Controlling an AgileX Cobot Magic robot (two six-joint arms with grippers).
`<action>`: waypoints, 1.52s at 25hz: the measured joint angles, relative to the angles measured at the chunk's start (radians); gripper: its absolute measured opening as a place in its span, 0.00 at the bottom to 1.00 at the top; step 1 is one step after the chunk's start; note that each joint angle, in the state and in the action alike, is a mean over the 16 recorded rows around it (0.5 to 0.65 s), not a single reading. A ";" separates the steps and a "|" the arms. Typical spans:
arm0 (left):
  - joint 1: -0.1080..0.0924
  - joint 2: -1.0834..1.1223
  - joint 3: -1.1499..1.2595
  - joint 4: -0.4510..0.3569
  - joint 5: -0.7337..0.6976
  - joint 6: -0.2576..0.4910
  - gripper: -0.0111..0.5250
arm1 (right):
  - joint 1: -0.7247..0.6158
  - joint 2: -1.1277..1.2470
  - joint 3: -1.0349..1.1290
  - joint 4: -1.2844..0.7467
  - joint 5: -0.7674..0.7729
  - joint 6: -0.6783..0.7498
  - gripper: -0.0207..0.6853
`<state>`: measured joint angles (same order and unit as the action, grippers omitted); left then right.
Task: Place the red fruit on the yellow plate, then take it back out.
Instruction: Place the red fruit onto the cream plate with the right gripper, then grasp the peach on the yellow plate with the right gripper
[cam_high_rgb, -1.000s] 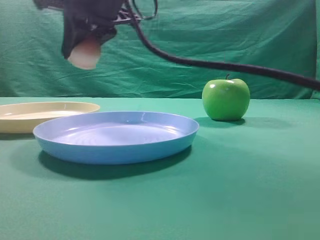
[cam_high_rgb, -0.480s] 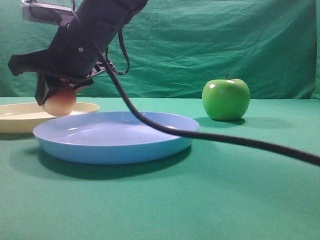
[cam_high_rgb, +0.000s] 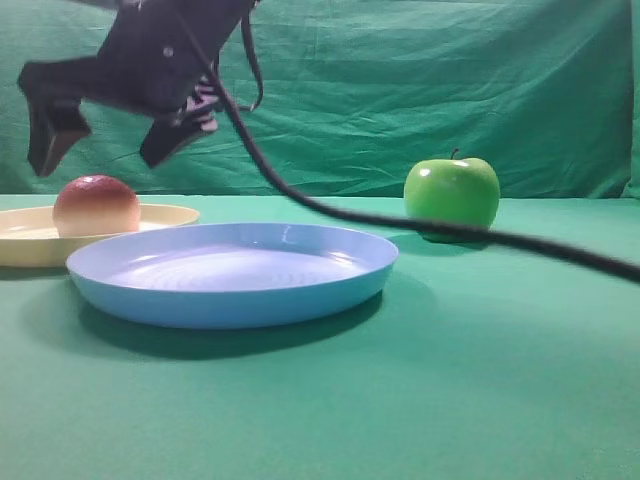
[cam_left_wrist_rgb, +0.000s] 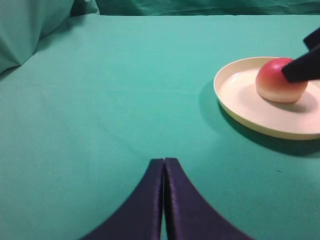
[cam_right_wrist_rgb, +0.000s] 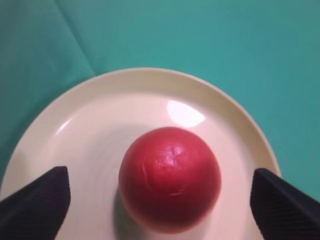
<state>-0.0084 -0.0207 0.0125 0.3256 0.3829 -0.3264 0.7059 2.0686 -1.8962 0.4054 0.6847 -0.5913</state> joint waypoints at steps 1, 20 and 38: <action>0.000 0.000 0.000 0.000 0.000 0.000 0.02 | -0.012 -0.028 0.000 -0.005 0.030 0.014 0.41; 0.000 0.000 0.000 0.000 0.000 0.000 0.02 | -0.116 -0.650 0.391 -0.214 0.120 0.335 0.03; 0.000 0.000 0.000 0.000 0.000 0.000 0.02 | -0.116 -1.425 1.095 -0.197 -0.126 0.385 0.03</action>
<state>-0.0084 -0.0207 0.0125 0.3256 0.3829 -0.3264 0.5894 0.6438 -0.8008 0.2085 0.5583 -0.2060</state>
